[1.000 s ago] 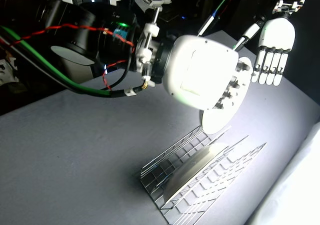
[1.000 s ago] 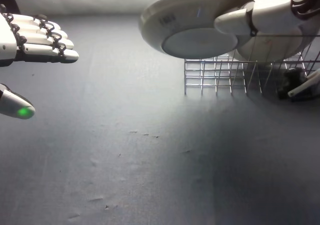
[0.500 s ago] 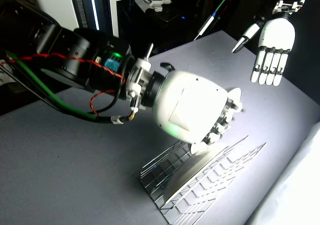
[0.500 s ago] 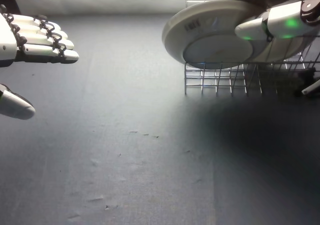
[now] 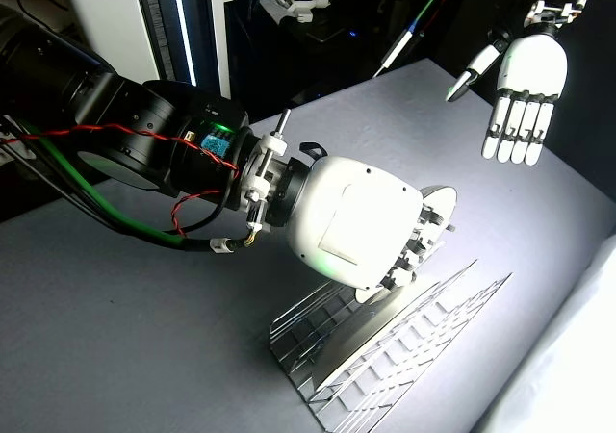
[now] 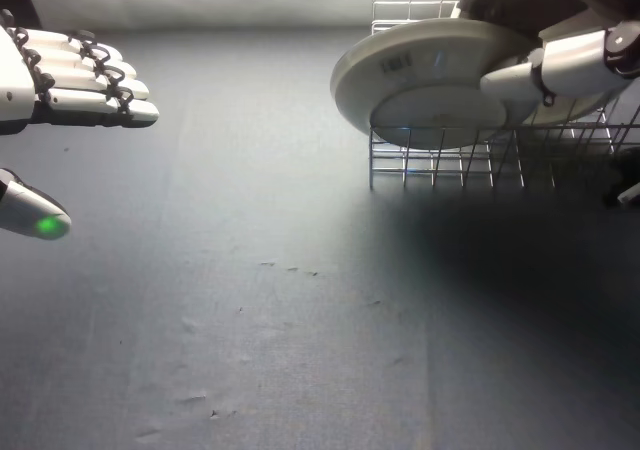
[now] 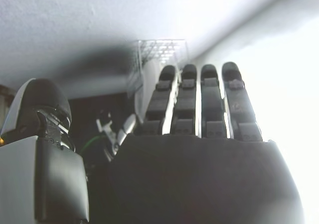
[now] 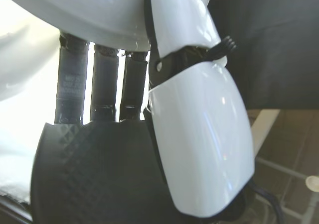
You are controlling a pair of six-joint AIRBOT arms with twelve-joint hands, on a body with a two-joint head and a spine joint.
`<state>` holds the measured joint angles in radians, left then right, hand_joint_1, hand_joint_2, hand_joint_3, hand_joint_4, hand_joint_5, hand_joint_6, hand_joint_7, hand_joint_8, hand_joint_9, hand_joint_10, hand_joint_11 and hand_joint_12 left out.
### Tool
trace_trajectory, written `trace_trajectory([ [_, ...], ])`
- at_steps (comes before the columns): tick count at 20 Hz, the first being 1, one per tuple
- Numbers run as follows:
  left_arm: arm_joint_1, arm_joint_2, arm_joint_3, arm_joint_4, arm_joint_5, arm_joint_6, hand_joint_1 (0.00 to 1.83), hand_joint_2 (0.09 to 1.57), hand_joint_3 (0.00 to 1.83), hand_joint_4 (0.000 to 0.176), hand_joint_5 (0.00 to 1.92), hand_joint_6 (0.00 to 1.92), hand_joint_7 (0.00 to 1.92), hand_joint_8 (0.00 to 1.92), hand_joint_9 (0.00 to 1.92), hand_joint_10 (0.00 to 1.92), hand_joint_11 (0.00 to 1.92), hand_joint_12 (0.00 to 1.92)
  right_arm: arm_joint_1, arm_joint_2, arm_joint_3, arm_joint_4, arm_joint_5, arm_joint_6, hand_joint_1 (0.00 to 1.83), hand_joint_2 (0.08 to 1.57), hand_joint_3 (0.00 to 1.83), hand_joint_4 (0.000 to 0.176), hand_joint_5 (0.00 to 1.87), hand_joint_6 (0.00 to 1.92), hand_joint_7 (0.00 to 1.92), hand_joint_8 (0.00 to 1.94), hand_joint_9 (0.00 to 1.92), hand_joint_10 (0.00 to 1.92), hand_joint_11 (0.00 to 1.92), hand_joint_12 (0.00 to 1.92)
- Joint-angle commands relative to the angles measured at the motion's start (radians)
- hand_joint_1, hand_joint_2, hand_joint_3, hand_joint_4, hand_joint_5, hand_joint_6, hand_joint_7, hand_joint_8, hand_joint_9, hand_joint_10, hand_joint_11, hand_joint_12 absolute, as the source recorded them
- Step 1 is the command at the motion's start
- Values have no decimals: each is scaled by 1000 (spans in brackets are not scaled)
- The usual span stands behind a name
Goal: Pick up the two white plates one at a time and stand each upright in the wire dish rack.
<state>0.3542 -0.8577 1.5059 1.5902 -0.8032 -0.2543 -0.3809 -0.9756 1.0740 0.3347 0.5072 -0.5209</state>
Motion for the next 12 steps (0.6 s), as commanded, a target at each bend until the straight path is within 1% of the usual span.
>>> trace_trajectory([
  [1, -3, 4, 0, -59, -11, 3, 0, 1115, 1, 0, 0, 0, 0, 0, 0, 0, 0, 0, -1, 4, 7, -21, 117, -9, 1492, 1090, 2, 0, 921, 957, 1009, 841, 959, 1004, 876, 1511],
  [3, -2, 4, 0, -59, -12, 3, 0, 1107, 0, 0, 0, 0, 0, 0, 0, 0, 0, 0, -7, 4, 14, -24, 121, -11, 1484, 1132, 2, 0, 846, 1107, 889, 978, 859, 1150, 820, 1568],
  [4, -2, 4, 0, -59, -12, 3, 0, 1113, 1, 0, 0, 0, 0, 0, 0, 0, 0, 0, -10, 4, 15, -33, 124, -12, 1479, 1147, 0, 0, 809, 1162, 860, 979, 838, 1191, 810, 1616],
  [5, 0, 4, 0, -59, -13, 3, 0, 1107, 0, 0, 0, 0, 0, 0, 0, 0, 0, 0, -13, 4, 15, -50, 127, -12, 1376, 1175, 4, 0, 793, 1273, 826, 1071, 809, 1334, 639, 1411],
  [6, 1, 4, 0, -59, -13, 3, 0, 1110, 0, 0, 0, 0, 0, 0, 0, 0, 0, 0, -16, 3, 15, -58, 132, -12, 1173, 1210, 0, 0, 775, 1279, 775, 571, 739, 792, 512, 1332],
  [7, 3, 4, 0, -59, -13, 3, 0, 1106, 0, 0, 0, 0, 0, 0, 0, 0, 0, 0, -17, 3, 14, -60, 133, -12, 1131, 1218, 1, 0, 768, 1285, 836, 264, 778, 504, 477, 1281],
  [8, 3, 4, 0, -59, -13, 3, 0, 1108, 0, 0, 0, 0, 0, 0, 0, 0, 0, 0, -16, 3, 14, -60, 134, -12, 1284, 1152, 0, 0, 689, 656, 857, 108, 796, 319, 417, 1236],
  [9, 3, 4, -1, -59, -13, 3, 0, 1106, 0, 0, 0, 0, 0, 0, 0, 0, 0, 0, -16, 3, 14, -65, 138, -12, 1314, 1130, 0, 0, 739, 305, 839, 36, 788, 201, 374, 1197],
  [10, 4, 4, -2, -59, -13, 3, 0, 1101, 0, 0, 0, 0, 0, 0, 0, 0, 0, 0, -15, 3, 14, -81, 146, -12, 1312, 1118, 0, 0, 778, 138, 826, 10, 784, 124, 331, 1193],
  [11, 7, 4, -4, -59, -13, 3, 0, 1101, 0, 0, 0, 0, 0, 0, 0, 0, 0, 0, -13, 3, 13, -95, 150, -12, 1314, 1107, 0, 0, 789, 60, 810, 2, 780, 74, 307, 1174],
  [12, 11, 4, -5, -59, -13, 3, 0, 1101, 0, 0, 0, 0, 0, 0, 0, 0, 0, 0, -9, 3, 10, -99, 153, -12, 1296, 1101, 0, 0, 752, 21, 757, 0, 733, 37, 236, 1184],
])
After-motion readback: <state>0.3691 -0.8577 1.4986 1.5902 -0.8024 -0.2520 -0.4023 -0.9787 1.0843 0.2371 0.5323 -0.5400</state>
